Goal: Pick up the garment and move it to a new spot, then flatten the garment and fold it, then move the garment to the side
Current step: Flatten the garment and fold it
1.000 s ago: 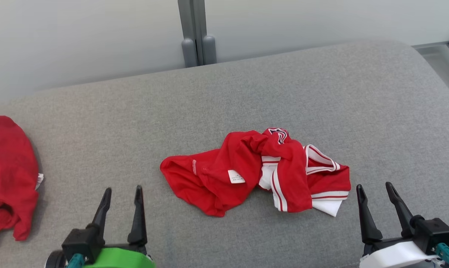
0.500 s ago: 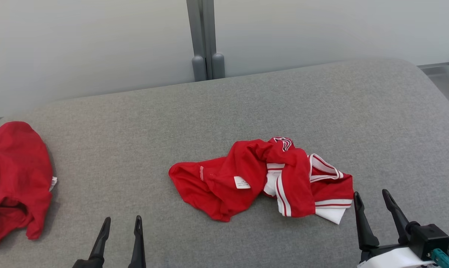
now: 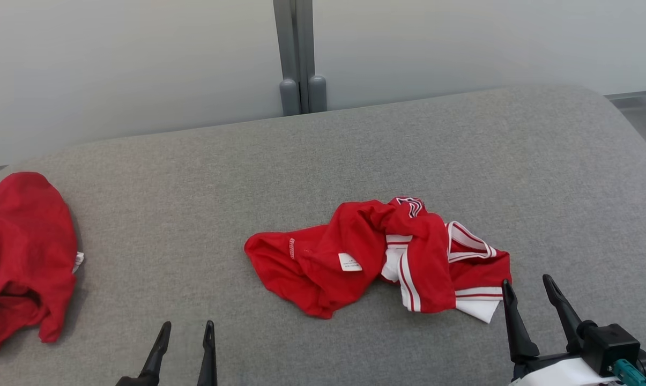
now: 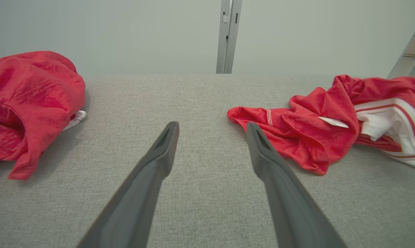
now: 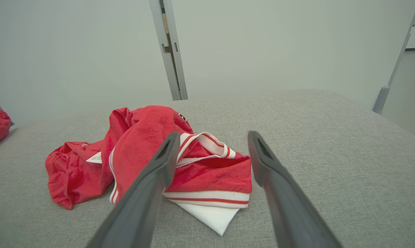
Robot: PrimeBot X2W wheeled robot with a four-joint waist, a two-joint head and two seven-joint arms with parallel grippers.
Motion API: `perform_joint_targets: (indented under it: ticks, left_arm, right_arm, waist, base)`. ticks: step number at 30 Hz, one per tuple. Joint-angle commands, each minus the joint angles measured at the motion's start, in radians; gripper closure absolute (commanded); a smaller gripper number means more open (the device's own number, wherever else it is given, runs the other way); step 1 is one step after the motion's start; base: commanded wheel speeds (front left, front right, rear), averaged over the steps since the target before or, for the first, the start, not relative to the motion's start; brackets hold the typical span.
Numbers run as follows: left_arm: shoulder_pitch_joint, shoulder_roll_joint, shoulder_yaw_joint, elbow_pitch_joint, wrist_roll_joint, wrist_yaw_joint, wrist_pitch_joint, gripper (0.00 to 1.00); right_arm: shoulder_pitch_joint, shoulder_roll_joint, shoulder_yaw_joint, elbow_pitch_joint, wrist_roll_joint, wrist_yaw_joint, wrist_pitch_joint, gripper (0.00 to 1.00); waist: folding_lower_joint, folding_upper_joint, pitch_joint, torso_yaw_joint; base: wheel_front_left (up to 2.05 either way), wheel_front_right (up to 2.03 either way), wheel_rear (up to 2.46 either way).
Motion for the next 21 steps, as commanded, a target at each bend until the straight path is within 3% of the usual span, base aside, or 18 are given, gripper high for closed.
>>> perform_joint_targets:
  ticks: [1,8,13,16,21]
  left_arm:
    - [-0.020,-0.001,-0.016,0.005,-0.006,-0.007,0.000,0.00]
    - [-0.169,0.000,-0.164,0.110,-0.060,-0.027,0.009,0.00]
    - [-0.334,0.001,-0.251,0.220,-0.183,-0.031,0.131,0.00]
    - [-0.424,0.001,-0.288,0.284,-0.236,-0.014,0.199,0.00]
    - [-0.536,0.003,-0.318,0.416,-0.236,0.025,0.286,0.00]
  right_arm:
    - [-0.010,0.000,0.002,0.000,-0.005,-0.001,-0.001,0.00]
    - [-0.036,-0.004,0.027,-0.006,-0.007,-0.001,-0.001,0.00]
    - [-0.072,-0.001,0.051,-0.008,0.003,-0.001,-0.001,0.00]
    - [-0.087,0.002,0.054,-0.006,0.011,-0.001,-0.001,0.00]
    - [-0.107,0.006,0.056,-0.001,0.014,-0.001,-0.001,0.00]
  waist:
    - [0.0000,0.0000,0.006,-0.008]
    - [0.0000,0.0000,0.038,-0.054]
    - [0.0000,0.0000,0.086,-0.103]
    - [0.0000,0.0000,0.108,-0.124]
    - [0.0000,0.0000,0.136,-0.159]
  base:
    - [0.00,0.00,0.00]
    - [0.00,0.00,0.00]
    - [0.00,0.00,0.00]
    - [0.00,0.00,0.00]
    - [0.00,0.00,0.00]
